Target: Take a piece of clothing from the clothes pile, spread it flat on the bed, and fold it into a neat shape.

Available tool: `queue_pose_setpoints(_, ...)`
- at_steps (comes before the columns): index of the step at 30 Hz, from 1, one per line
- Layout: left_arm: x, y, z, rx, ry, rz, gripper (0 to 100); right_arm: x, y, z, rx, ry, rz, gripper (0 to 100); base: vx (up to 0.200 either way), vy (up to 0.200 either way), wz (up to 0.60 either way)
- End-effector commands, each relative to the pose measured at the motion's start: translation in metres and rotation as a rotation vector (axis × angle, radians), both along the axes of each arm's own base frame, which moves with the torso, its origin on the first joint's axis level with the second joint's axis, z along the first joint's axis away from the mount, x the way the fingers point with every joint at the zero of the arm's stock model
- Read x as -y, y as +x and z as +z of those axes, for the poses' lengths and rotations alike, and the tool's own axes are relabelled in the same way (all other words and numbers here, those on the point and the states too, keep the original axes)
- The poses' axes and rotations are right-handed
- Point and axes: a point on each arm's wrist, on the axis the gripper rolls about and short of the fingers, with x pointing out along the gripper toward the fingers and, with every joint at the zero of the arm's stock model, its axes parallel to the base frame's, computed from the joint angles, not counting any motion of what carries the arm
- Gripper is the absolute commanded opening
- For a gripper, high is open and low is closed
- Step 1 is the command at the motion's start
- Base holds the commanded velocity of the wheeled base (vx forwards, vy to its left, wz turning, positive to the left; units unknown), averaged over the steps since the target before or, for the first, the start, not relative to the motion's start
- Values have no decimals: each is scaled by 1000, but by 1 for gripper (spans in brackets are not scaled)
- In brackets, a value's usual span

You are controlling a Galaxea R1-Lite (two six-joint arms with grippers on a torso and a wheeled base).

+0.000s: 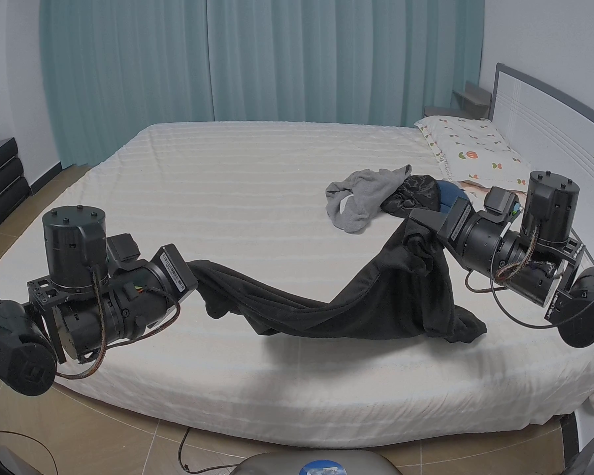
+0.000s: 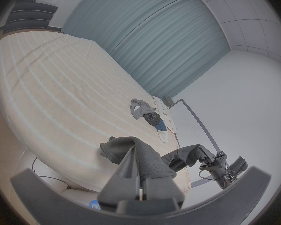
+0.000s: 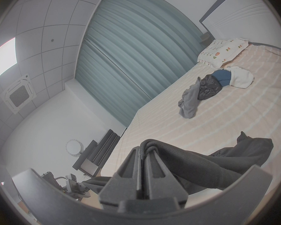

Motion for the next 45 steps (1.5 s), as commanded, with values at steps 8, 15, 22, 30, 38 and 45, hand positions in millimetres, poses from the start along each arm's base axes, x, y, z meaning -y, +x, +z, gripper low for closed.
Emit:
queue_pose_setpoints(8, -5, 1, 5, 20, -10, 21, 0, 0, -2, 3, 11, 6, 2, 0, 0, 200, 0)
queue_pose_setpoints(15, -7, 1, 7, 29, -15, 27, 0, 1, -4, 6, 19, 10, 4, 0, 0, 200, 0)
queue_pose_setpoints(22, -8, 2, 7, 29, -15, 31, 0, 0, -6, 7, 23, 12, 10, 0, 0, 200, 0)
queue_pose_setpoints(30, -11, 3, 8, 33, -15, 45, 0, 0, -7, 8, 26, 14, 10, 0, 0, 200, 0)
queue_pose_setpoints(38, -13, 2, 9, 39, -16, 47, 0, 1, -7, 6, 19, 10, 10, 0, 0, 200, 0)
queue_pose_setpoints(45, -14, 0, 4, 19, -8, 38, 0, 6, -11, 9, 26, 14, -2, 0, 0, 57, 0)
